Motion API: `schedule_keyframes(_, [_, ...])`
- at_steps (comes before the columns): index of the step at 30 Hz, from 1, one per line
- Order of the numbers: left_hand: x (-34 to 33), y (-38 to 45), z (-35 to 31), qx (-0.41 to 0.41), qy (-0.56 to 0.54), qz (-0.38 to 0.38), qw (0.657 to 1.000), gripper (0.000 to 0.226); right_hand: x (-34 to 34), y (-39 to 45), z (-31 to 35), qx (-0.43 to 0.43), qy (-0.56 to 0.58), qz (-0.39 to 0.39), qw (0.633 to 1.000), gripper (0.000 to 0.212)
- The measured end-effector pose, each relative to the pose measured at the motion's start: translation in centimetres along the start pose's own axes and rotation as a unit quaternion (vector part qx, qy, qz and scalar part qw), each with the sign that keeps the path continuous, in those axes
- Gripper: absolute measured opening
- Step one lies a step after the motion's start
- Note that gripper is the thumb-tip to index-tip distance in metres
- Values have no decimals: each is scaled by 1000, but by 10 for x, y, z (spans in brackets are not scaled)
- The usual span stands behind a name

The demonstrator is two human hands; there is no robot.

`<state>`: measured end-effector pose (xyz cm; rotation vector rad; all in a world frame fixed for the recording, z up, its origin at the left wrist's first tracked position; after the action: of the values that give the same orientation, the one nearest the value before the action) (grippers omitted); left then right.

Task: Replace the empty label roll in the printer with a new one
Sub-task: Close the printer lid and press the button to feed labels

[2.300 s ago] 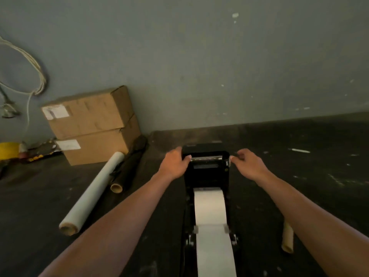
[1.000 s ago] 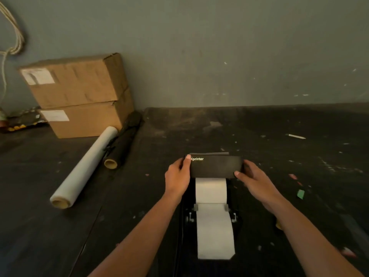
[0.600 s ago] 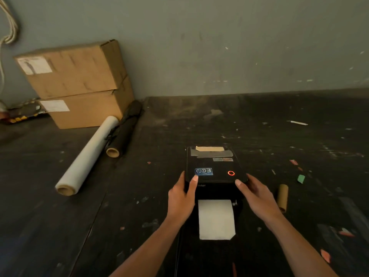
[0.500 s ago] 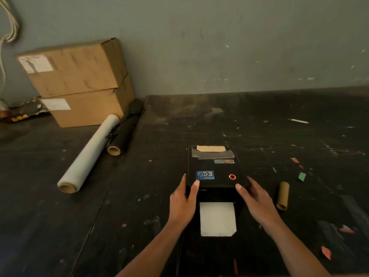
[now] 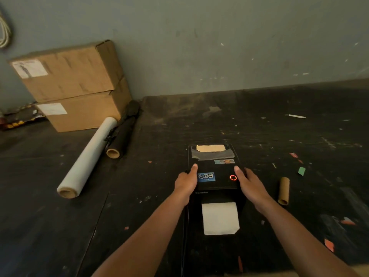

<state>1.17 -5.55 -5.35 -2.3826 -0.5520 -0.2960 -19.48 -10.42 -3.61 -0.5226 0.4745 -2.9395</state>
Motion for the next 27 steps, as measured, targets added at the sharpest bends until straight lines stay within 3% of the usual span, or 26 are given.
schedule_keyframes(4, [-6,10,7,-19,65,-33,997,68,-4,-1,-11,-4,4,-10,1000,60])
schedule_keyframes(27, [-4,6,9,-74,126,-77,986,65,-4,-1,-22,4,14,-37,999,56])
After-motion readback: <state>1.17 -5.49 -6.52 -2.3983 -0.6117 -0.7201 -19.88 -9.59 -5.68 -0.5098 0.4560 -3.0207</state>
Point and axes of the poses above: each hand's wrist, its own y-axis towards the middle knuckle, its own x-axis out of the back of the hand, z = x × y, the point moved 7 cm from there along y, towards the middle knuckle, and after that the axes turned 5 degrees about y, right-handed, at the moved point
